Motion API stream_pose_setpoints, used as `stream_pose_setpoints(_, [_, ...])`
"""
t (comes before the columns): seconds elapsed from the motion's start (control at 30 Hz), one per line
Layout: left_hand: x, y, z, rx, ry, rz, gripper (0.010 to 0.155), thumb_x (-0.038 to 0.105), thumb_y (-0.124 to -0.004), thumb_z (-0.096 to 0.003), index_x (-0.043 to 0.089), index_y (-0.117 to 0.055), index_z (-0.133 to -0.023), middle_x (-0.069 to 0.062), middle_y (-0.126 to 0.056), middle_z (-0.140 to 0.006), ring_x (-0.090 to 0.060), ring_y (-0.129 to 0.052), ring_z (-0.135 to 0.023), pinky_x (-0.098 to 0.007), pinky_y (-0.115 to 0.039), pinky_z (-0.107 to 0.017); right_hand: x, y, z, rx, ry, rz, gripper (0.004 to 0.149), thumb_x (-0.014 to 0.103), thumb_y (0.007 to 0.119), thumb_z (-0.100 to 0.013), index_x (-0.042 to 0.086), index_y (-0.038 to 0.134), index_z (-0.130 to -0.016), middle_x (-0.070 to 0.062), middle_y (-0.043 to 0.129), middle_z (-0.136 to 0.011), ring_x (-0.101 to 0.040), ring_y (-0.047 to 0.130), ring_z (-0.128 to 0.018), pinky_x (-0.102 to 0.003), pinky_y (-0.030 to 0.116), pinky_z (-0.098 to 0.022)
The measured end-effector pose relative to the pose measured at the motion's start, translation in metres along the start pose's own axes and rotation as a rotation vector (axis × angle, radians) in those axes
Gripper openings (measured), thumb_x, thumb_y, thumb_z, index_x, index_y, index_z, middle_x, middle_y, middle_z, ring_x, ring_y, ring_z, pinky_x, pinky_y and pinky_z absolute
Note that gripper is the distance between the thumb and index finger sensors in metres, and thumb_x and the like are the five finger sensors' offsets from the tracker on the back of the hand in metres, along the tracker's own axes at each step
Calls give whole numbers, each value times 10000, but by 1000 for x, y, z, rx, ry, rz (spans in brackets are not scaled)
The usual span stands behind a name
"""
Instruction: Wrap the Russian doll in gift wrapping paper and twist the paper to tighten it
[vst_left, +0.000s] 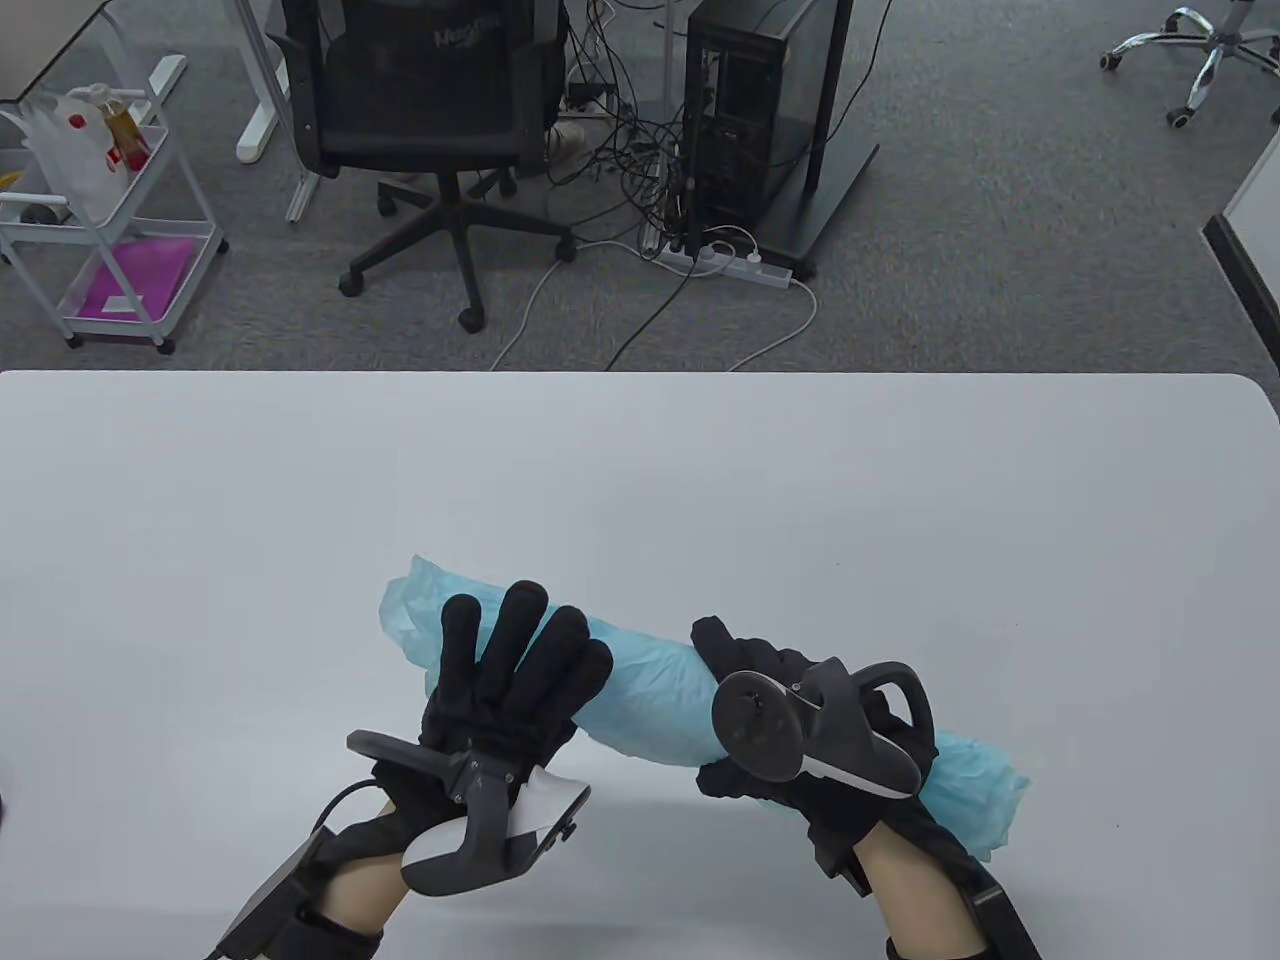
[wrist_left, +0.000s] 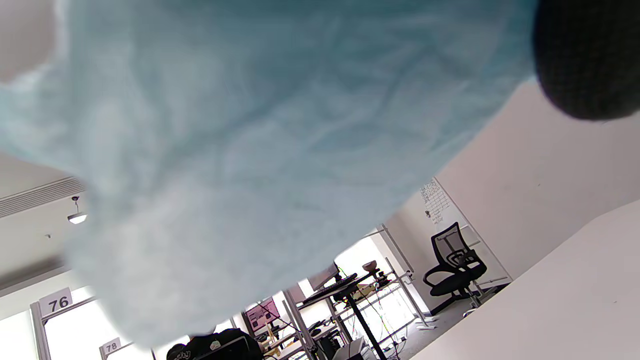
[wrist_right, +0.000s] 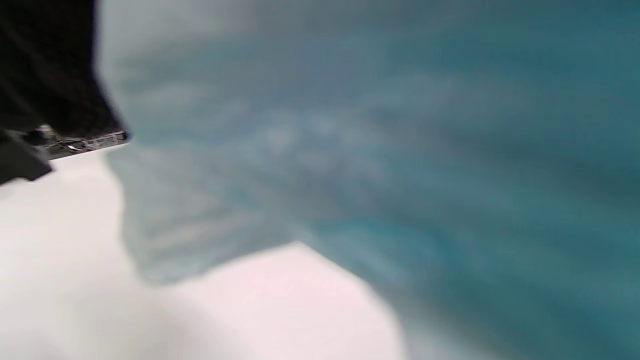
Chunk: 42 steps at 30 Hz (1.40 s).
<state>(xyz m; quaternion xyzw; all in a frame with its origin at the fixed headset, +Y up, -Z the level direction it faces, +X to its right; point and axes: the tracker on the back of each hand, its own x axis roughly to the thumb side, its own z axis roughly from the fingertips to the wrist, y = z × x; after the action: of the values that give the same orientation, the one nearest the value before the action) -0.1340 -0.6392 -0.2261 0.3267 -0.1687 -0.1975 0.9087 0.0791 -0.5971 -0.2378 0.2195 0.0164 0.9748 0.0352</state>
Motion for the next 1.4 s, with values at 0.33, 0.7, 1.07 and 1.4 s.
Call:
stream_pose_setpoints(0.33, [-6,-10,-28,-90,-21,246,669,433,-854,-336,414,-545,-929,193,-846,-813,-44,-1050,-613,-392,-779,-723,-1,9,-6,-2,-11,6,1111,613,940,-222,228,351,-1082,-35,727,-1043,-223,942,-837,-550,780,-637])
stream_pose_setpoints(0.7, [-14,-35,-59,-912,-172,709,562,404,-825,-371,301,-673,-902,119,-919,-745,-104,-1067,-453,-358,-848,-611,10,22,-1,-81,-38,199,1112,579,960,-226,278,314,-1079,6,675,-1080,-213,888,-898,-556,723,-703])
stream_pose_setpoints(1.07, [-16,-84,-54,-1422,-259,1237,577,433,-903,-309,152,-776,-797,79,-992,-603,-114,-1084,-284,-356,-911,-489,16,30,2,-129,-78,236,1119,545,972,-248,315,248,-1070,46,606,-1116,-205,821,-966,-566,658,-764])
stream_pose_setpoints(1.4, [-10,-108,-47,-1502,-273,1519,653,474,-949,-232,128,-810,-767,80,-1018,-570,-112,-1114,-255,-357,-946,-452,13,32,-2,-186,-61,330,1118,523,975,-282,352,180,-1050,94,520,-1146,-180,743,-1033,-572,591,-815])
